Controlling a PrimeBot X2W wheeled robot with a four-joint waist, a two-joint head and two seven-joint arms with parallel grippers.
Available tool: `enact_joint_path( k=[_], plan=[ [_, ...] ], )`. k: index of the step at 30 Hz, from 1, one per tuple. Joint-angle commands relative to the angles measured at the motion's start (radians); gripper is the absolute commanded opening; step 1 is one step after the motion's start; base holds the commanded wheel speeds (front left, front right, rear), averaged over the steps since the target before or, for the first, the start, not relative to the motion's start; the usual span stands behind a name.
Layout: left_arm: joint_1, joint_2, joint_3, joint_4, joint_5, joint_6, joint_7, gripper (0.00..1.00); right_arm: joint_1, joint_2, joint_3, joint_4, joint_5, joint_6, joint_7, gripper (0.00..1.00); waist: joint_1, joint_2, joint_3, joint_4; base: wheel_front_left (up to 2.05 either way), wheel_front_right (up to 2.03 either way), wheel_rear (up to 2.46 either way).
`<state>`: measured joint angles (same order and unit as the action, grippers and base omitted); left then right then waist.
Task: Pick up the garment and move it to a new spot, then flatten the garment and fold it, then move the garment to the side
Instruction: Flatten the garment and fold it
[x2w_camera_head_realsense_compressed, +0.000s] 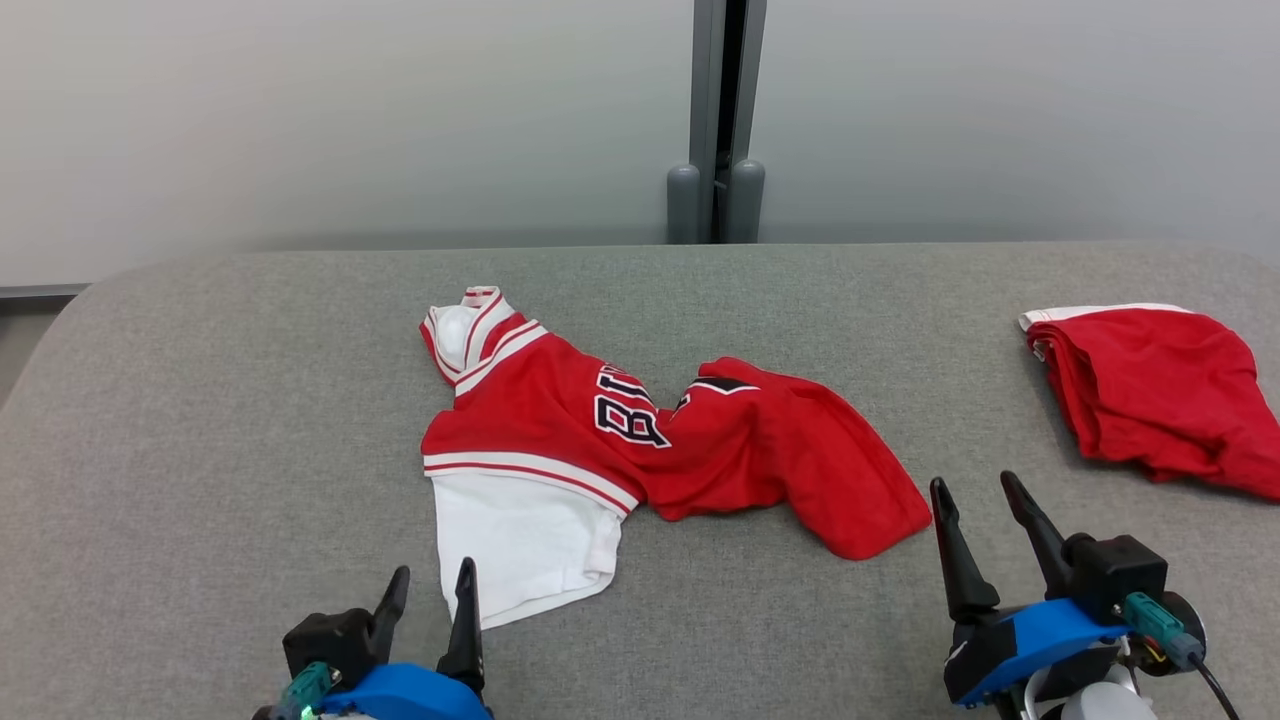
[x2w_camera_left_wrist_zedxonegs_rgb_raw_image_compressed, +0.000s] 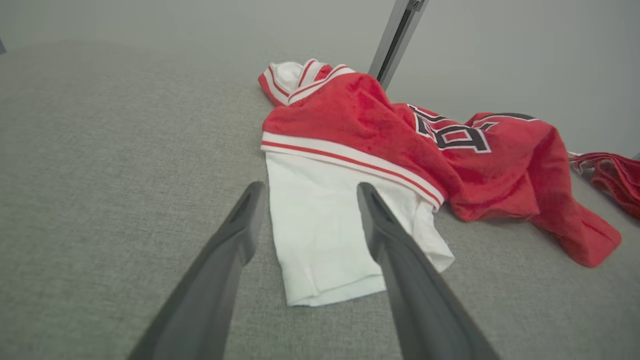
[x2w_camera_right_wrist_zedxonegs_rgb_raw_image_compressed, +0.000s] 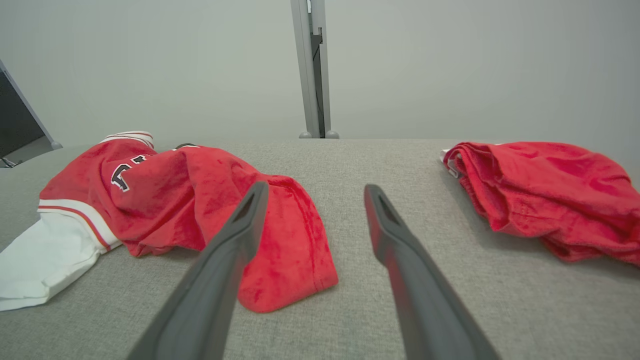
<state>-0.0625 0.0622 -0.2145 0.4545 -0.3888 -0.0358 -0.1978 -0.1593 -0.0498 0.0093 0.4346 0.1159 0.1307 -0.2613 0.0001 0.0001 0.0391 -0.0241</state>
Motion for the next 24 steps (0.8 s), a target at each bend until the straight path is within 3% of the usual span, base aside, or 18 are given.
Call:
enact_joint_path(
  k=[1, 6, 13, 14, 15, 16, 20, 24],
  plan=[
    [0.006, 0.005, -0.008, 0.015, -0.008, 0.007, 0.032, 1.0, -0.007, -0.001, 0.003, 0.004, 0.004, 0.0, -0.005, 1.0, -0.0001, -0.0001, 0.004, -0.002, 0.0, 0.0, 0.0],
    [-0.018, 0.006, -0.009, 0.064, -0.027, 0.026, 0.128, 1.0, -0.018, -0.001, 0.008, 0.036, -0.005, 0.0, -0.005, 1.0, -0.0001, -0.0001, 0.019, -0.014, 0.0, 0.0, 0.0],
    [-0.048, 0.002, -0.029, 0.132, -0.046, 0.018, 0.193, 1.0, -0.037, -0.001, 0.0, 0.109, -0.013, 0.0, 0.007, 1.0, -0.0001, -0.0001, 0.037, -0.032, 0.0, 0.0, 0.0],
    [-0.052, 0.001, -0.033, 0.14, -0.047, 0.019, 0.198, 0.61, -0.04, -0.001, -0.001, 0.119, -0.012, 0.0, 0.01, 1.0, -0.0001, -0.0001, 0.039, -0.033, 0.0, 0.0, 0.0],
    [-0.057, 0.0, -0.036, 0.146, -0.05, 0.019, 0.198, 0.4, -0.043, -0.001, -0.001, 0.126, -0.015, 0.0, 0.011, 1.0, -0.0001, -0.0001, 0.041, -0.034, 0.0, 0.0, 0.0],
    [-0.062, -0.001, -0.039, 0.15, -0.05, 0.019, 0.195, 0.3, -0.047, -0.001, 0.001, 0.135, -0.019, 0.0, 0.014, 1.0, -0.0001, -0.0001, 0.043, -0.034, 0.0, 0.0, 0.0],
    [-0.08, -0.004, -0.044, 0.152, -0.06, 0.01, 0.169, 0.0, -0.068, -0.001, 0.006, 0.177, -0.033, 0.0, 0.041, 1.0, -0.0001, -0.0001, 0.049, -0.026, 0.0, 0.0, 0.0],
    [-0.093, -0.004, -0.045, 0.136, -0.06, 0.01, 0.123, 0.0, -0.107, -0.002, -0.007, 0.23, -0.051, 0.0, 0.071, 1.0, -0.0001, -0.0001, 0.055, -0.006, 0.0, 0.0, 0.0]
  ],
)
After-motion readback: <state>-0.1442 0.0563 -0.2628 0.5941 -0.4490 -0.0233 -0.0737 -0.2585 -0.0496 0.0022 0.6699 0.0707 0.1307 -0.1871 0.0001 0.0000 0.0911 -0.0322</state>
